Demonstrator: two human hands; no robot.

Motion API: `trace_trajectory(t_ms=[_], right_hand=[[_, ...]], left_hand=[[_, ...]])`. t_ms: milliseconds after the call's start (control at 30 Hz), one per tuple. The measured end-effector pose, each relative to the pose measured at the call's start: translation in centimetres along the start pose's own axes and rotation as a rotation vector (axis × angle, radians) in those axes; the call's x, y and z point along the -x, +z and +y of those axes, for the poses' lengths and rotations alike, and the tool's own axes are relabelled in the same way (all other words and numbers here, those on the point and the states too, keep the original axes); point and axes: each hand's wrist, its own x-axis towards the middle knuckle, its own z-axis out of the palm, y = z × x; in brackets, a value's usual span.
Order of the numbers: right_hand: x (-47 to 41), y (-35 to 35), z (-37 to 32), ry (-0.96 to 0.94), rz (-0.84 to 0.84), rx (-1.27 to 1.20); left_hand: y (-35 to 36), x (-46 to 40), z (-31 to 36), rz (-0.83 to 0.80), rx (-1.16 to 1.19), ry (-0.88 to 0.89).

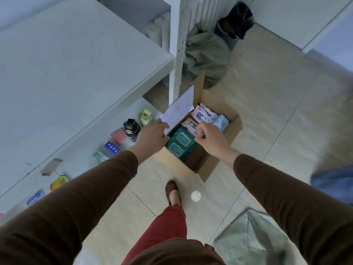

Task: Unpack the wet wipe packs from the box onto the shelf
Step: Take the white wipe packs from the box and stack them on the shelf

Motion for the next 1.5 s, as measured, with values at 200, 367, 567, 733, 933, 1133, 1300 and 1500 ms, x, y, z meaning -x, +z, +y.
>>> trace_trajectory(t_ms=[200,367,567,733,933,1133,1300,1500], right_hand=[[-7.1,-0.6,8.8,0.159,-0.108,-0.039],[-13.4,0.1,15.9,0.236,-0.182,-0.069],[-23.7,2.9,23.8,0.255,-0.323,-0.140],[-32.4,7.9,29.6,0.247,-0.359,-0.071],[-41.0,14.7,35.1,0.269,-0.360,0.092],[-43.7,21.8,36.8,0.345,-0.319,0.260],[-42.3,25.3,36.6,0.343,-0.107,0.358],[-43.2,26.0,36.2,0.379,-0.110,0.348]], left_hand=[[5.8,-9.5,3.0,-0.200,-0.024,-0.032],[10.7,-16.9,4.6,-0.354,-0.030,-0.049],[17.2,-26.0,4.9,-0.448,-0.110,-0.146],[24.2,-33.1,3.0,-0.509,-0.172,-0.217],[32.9,-40.3,0.0,-0.549,-0.407,-0.087],[39.7,-43.7,-2.0,-0.562,-0.553,0.073],[42.4,-43.9,-2.9,-0.493,-0.590,0.114],[41.4,-43.4,-1.2,-0.455,-0.740,0.045]])
